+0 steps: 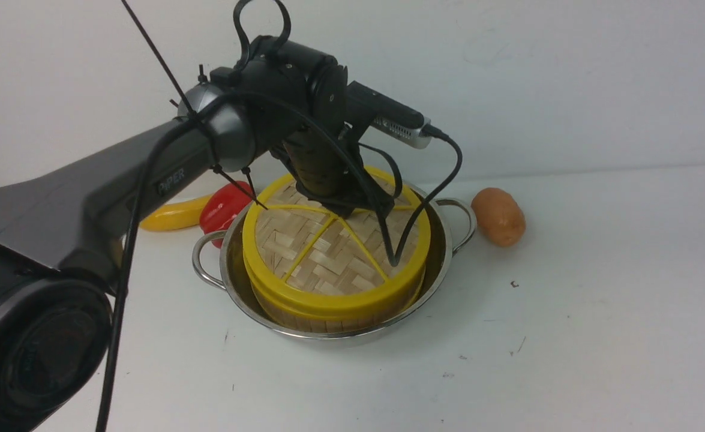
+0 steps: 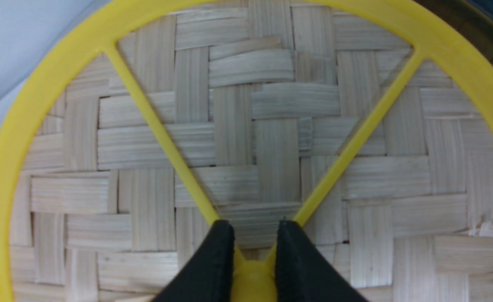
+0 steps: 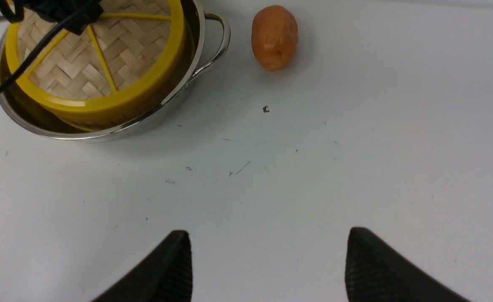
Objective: Place the steamer in the pot on the white table, and put the lid on the steamer.
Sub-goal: 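Place the yellow bamboo steamer lid onto the steamer in the pot with the left gripper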
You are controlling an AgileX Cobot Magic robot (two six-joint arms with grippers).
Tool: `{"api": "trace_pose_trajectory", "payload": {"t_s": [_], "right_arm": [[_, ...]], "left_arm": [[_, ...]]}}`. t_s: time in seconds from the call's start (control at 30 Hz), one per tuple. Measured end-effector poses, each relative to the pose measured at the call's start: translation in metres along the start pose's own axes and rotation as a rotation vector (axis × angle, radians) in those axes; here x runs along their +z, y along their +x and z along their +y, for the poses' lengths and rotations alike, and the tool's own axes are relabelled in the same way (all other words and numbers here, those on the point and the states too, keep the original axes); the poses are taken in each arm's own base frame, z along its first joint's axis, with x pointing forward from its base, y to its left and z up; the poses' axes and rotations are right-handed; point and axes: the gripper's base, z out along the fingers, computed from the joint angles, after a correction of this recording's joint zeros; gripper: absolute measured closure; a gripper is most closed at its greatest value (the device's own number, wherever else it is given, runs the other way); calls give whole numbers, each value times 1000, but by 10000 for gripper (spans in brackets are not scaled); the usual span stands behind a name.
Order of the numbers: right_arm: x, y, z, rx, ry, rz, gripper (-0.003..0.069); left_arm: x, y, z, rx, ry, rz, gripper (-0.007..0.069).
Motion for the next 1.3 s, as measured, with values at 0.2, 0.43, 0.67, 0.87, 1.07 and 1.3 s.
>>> {"api": "trace_pose_trajectory", "payload": {"t_s": [0.2,0.43,0.67,0.87,1.07,1.3], "right_arm": [[0,0,0,0,0,0,185],[0,0,0,0,0,0,185],[0,0,0,0,0,0,185],[0,0,0,0,0,0,185],[0,0,0,0,0,0,185],[0,0,0,0,0,0,185]], "left_arm": [[0,1,0,-5,-9,8,510],[0,1,0,-23,-22,14,510],[1,2,3,-24,-71,21,510],[1,2,4,-24,-73,22,510],[-2,2,4,-25,-74,21,510],[-6,1,5,-29,-79,21,510]]}}
